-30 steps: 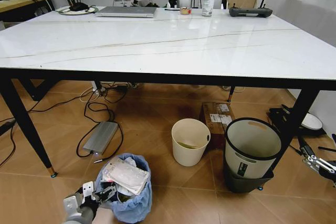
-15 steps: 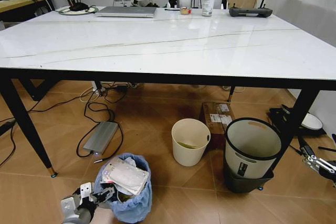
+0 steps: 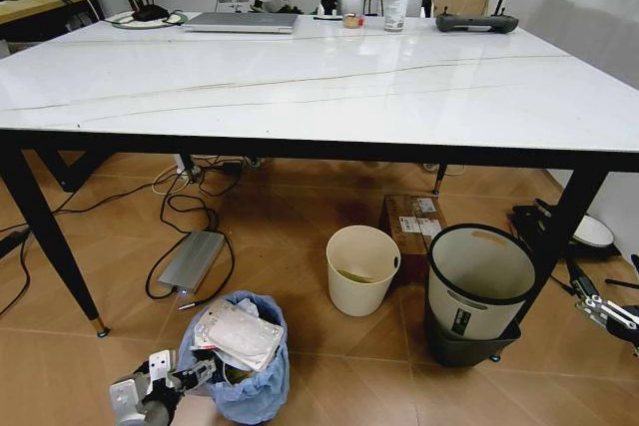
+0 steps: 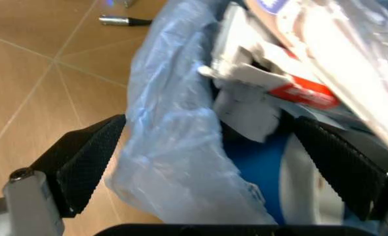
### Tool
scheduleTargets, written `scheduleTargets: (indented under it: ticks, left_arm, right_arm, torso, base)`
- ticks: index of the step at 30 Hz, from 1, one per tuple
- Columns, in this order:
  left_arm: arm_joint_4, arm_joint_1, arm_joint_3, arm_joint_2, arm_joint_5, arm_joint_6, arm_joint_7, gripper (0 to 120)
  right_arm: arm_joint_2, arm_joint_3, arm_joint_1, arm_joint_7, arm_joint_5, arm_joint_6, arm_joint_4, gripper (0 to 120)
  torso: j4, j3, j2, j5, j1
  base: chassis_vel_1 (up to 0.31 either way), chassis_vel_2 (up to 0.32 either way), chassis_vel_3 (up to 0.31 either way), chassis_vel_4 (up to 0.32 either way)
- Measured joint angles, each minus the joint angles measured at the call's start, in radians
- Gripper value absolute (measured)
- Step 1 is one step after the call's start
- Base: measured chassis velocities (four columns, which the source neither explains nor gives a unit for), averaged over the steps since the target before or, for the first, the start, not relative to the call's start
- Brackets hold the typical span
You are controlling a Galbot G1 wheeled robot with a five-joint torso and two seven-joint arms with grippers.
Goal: Pick up the trash bin and place the trash from the table into it.
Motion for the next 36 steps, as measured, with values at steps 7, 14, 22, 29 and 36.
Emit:
scheduleTargets:
  ticks: [7, 14, 22, 29, 36]
  left_arm:
    - [-0.065, 0.026, 0.011, 0.008, -0.012, 0.007, -0.001, 100]
    - [-0.123, 0.057, 0.023, 0.012, 0.000, 0.012, -0.001, 100]
    - [-0.133, 0.069, 0.023, 0.013, 0.024, 0.012, -0.014, 100]
    - [-0.141, 0.104, 0.018, 0.017, 0.077, 0.015, -0.040, 100]
    - [-0.211, 0.162, -0.012, 0.031, 0.133, 0.007, -0.050, 100]
  right_arm:
    - [0.000, 0.000, 0.000, 0.000, 0.000, 0.000, 0.000, 100]
    - [0.000, 0.000, 0.000, 0.000, 0.000, 0.000, 0.000, 100]
    - [0.000, 0.000, 0.000, 0.000, 0.000, 0.000, 0.000, 100]
    - [0.000, 0.000, 0.000, 0.000, 0.000, 0.000, 0.000, 100]
    - [0.000, 0.000, 0.000, 0.000, 0.000, 0.000, 0.000, 100]
  torso:
    - [0.0000, 0.000, 0.000, 0.0001, 0.000]
    - [0.0000, 0.000, 0.000, 0.0002, 0.000]
    - [0.0000, 0.000, 0.000, 0.0000, 0.000]
    - [0.0000, 0.000, 0.000, -0.0001, 0.000]
    - [0.0001, 0.000, 0.000, 0.0002, 0.000]
  base:
    - [0.000, 0.000, 0.000, 0.000]
    - [0.000, 0.000, 0.000, 0.000]
    - [0.000, 0.000, 0.000, 0.000]
    - [0.000, 0.000, 0.000, 0.000]
    - [0.000, 0.000, 0.000, 0.000]
